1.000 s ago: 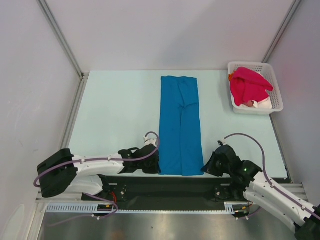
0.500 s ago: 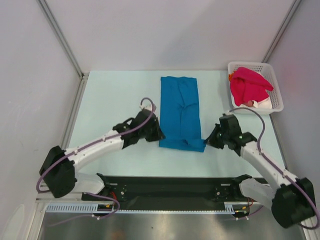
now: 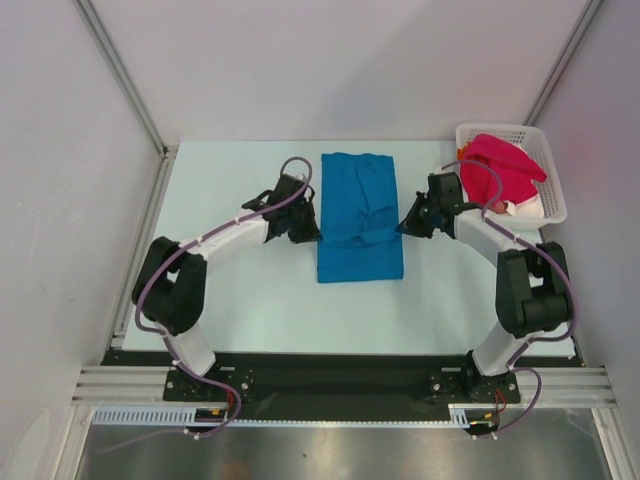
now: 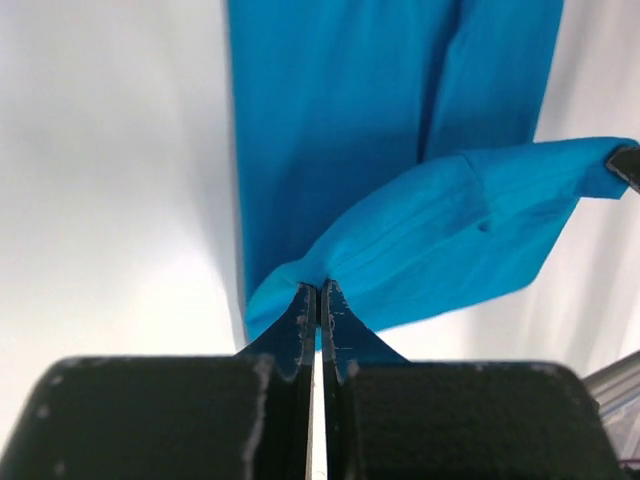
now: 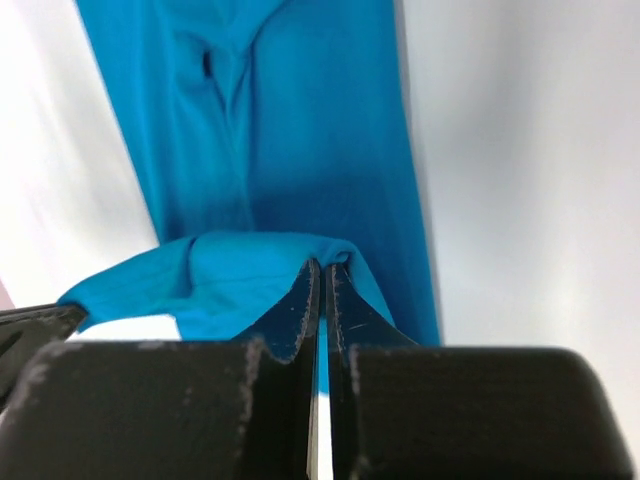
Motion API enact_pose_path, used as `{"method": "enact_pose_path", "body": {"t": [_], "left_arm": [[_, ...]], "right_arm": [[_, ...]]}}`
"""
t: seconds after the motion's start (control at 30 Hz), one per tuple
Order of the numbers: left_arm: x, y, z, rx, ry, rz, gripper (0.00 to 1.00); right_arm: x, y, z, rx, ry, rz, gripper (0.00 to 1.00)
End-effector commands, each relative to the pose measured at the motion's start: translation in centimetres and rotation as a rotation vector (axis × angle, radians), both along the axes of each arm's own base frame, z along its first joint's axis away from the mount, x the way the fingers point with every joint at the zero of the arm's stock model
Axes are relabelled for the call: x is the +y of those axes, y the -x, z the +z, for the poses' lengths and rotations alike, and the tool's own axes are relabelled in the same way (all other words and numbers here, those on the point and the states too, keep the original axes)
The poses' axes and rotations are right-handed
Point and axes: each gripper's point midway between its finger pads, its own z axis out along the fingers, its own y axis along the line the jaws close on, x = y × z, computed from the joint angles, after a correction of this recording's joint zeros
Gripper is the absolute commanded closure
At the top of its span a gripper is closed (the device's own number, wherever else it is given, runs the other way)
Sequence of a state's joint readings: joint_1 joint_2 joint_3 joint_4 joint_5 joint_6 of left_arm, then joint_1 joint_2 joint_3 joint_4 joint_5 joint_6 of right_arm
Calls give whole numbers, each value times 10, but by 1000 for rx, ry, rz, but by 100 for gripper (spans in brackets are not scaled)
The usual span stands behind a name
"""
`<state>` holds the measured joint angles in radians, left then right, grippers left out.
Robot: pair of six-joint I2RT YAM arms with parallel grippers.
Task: Fold and stack the t-shirts
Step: Fold the tshirt
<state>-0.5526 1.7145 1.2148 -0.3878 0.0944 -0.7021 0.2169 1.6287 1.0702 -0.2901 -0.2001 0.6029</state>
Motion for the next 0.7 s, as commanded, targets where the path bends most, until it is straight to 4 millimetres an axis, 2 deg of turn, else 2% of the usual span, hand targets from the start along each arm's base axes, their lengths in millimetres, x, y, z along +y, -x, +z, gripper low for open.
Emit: {"method": "enact_pose_path", "body": {"t": [0.0,0.07,0.33,0.5,0.67], "left_arm": [[-1,-26,16,-42,28,-22,100],[1,-33,6,-24,18,-22,100],[2,-58,-7,-4,20,-22,100],[4,-71,-10,0,27,-12,100],[7,-83,-14,8,38,-4,100]], "right_arm": [[3,-32,10,-68,-19,32,100],[3,-37,7,-62,-27,37,100],[-6,-54,-1,-58,-54,30,100],[-9,-63,-4,-60,-61,22,100],[-7,-69,-17,-32,-74,33,100]]}}
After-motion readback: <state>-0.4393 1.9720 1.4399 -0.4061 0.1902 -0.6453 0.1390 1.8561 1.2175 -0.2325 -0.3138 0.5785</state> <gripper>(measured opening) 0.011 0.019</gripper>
